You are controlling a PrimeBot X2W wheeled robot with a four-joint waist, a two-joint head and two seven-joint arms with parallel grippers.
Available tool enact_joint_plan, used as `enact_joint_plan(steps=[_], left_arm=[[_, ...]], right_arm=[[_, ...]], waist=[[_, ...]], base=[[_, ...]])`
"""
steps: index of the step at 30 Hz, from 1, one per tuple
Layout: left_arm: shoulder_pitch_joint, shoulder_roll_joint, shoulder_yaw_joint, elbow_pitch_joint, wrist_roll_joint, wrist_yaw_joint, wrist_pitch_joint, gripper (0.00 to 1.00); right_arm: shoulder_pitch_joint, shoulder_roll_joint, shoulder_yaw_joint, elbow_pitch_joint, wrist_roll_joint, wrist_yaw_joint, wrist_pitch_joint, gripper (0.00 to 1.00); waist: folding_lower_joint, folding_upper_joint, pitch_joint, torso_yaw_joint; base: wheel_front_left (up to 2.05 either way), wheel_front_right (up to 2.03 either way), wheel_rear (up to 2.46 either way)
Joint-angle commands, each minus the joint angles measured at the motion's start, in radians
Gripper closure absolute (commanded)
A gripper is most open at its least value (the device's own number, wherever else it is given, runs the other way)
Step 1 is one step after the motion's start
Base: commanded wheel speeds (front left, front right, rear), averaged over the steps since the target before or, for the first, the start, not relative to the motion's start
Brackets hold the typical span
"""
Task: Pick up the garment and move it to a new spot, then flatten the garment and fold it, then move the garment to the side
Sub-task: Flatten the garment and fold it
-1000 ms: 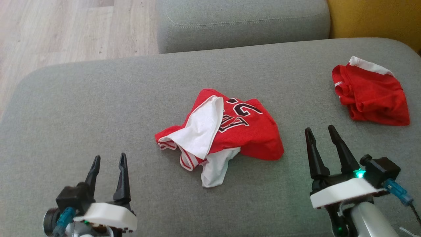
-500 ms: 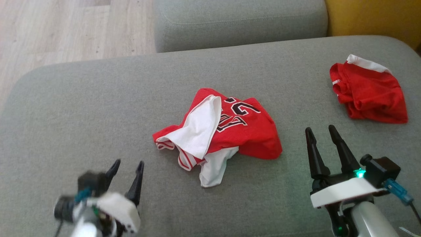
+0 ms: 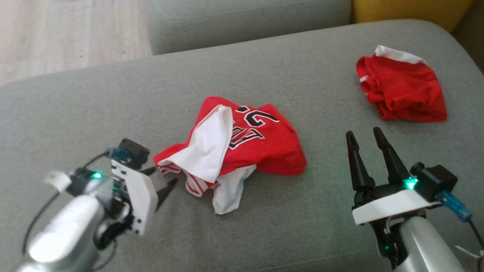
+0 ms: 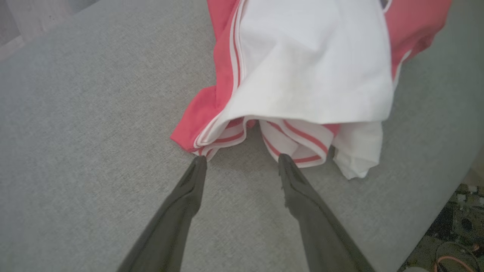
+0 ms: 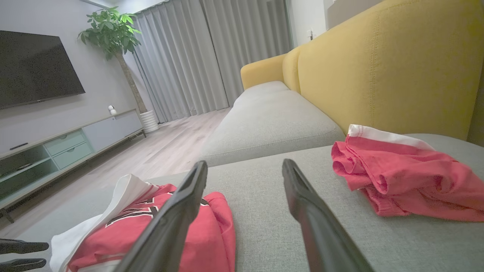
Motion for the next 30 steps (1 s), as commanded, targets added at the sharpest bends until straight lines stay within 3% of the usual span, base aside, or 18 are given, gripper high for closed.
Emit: enact_joint_plan(steps=[1,10,11,12,13,21,26,30], left_arm=[[-0.098,0.058,0.023,-0.01,-0.016,0.001,0.004,0.0],[-0.255,0.112,-0.153,0.102,-0.122,0.001,-0.021,0.0],[-0.281,0.117,-0.182,0.123,-0.143,0.001,-0.043,0.19],[-0.292,0.117,-0.196,0.131,-0.155,0.001,-0.048,0.79],[-0.304,0.117,-0.209,0.138,-0.166,0.001,-0.053,1.0],[-0.369,0.129,-0.261,0.146,-0.273,0.001,-0.056,1.0],[-0.444,0.141,-0.172,0.183,-0.386,0.006,-0.061,1.0],[-0.506,0.154,-0.099,0.254,-0.425,0.043,-0.086,1.0]], right_arm=[[-0.053,0.001,0.024,-0.027,-0.004,0.007,-0.011,0.0],[-0.075,-0.003,0.036,-0.015,0.007,0.007,-0.011,0.0],[-0.078,-0.003,0.038,-0.014,0.009,0.007,-0.011,0.0],[-0.079,-0.003,0.039,-0.014,0.009,0.007,-0.011,0.0],[-0.08,-0.004,0.039,-0.013,0.01,0.007,-0.011,0.0],[-0.077,-0.011,0.039,-0.011,0.01,0.007,-0.011,0.0],[-0.077,-0.013,0.039,-0.013,0.009,0.007,-0.011,0.0],[-0.086,-0.017,0.046,-0.02,0.012,0.007,-0.011,0.0]], waist=[[0.0,0.0,0.014,-0.023],[0.0,0.0,0.046,-0.066],[0.0,0.0,0.05,-0.07],[0.0,0.0,0.051,-0.071],[0.0,0.0,0.051,-0.072],[0.0,0.0,0.049,-0.065],[0.0,0.0,0.057,-0.056],[0.0,0.0,0.083,-0.058]], base=[[0.0,0.0,0.0],[0.0,0.0,0.0],[0.0,0.0,0.0],[0.0,0.0,0.0],[0.0,0.0,0.0],[0.0,0.0,0.0],[0.0,0.0,0.0],[0.0,0.0,0.0]])
